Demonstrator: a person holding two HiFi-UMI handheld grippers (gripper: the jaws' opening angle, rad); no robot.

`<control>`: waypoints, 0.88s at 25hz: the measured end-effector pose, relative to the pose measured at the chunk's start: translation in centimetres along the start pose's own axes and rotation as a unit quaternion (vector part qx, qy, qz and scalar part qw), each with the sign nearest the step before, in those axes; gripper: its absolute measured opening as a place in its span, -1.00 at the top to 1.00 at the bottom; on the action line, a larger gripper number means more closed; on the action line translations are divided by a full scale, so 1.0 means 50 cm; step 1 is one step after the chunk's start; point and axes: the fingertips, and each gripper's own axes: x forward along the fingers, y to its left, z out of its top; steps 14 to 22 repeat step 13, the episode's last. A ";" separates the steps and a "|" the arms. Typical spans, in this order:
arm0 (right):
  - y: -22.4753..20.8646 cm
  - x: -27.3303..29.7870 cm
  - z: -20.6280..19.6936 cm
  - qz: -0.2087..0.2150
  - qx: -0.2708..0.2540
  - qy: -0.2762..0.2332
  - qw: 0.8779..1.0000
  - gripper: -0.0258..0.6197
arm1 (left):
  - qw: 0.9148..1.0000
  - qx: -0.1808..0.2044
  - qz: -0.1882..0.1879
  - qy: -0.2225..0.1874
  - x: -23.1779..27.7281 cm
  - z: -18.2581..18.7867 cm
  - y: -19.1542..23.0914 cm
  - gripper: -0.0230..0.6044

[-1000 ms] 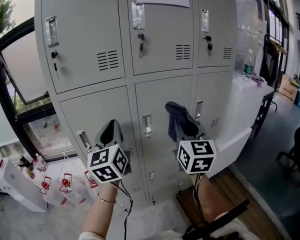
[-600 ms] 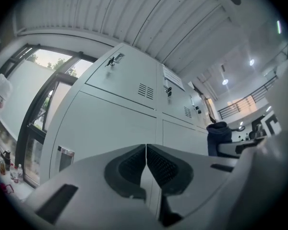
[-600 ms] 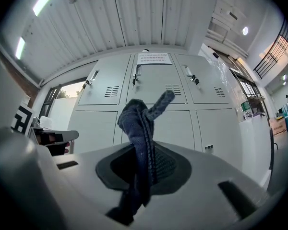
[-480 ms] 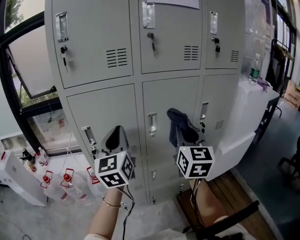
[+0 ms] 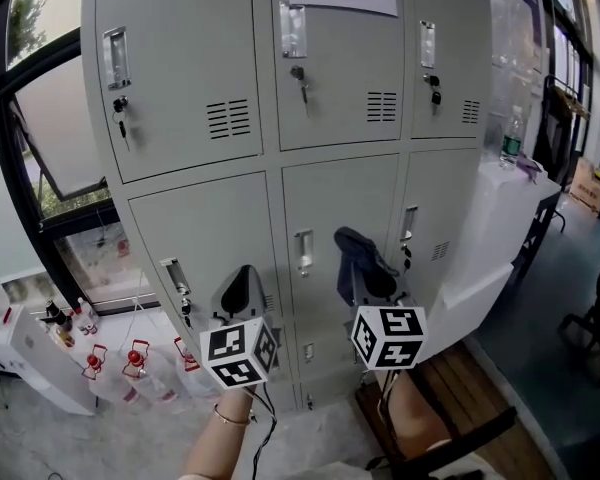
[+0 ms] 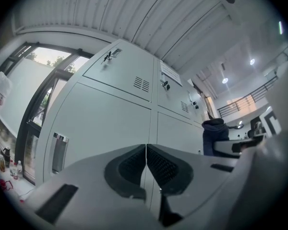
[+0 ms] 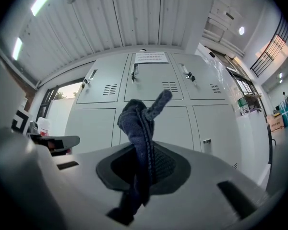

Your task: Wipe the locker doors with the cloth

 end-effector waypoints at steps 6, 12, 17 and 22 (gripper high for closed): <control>-0.005 -0.002 -0.015 0.002 0.014 0.003 1.000 0.80 | 1.000 -0.002 -0.010 0.005 0.002 -0.014 -0.016 0.90; -0.003 0.005 -0.023 0.004 0.008 0.004 1.000 0.80 | 1.000 0.003 -0.011 0.007 0.011 -0.030 -0.017 0.90; -0.003 0.006 -0.025 0.005 0.008 0.004 1.000 0.80 | 1.000 0.004 -0.012 0.008 0.013 -0.034 -0.017 0.90; -0.003 0.006 -0.025 0.005 0.008 0.004 1.000 0.80 | 1.000 0.004 -0.012 0.008 0.013 -0.034 -0.017 0.90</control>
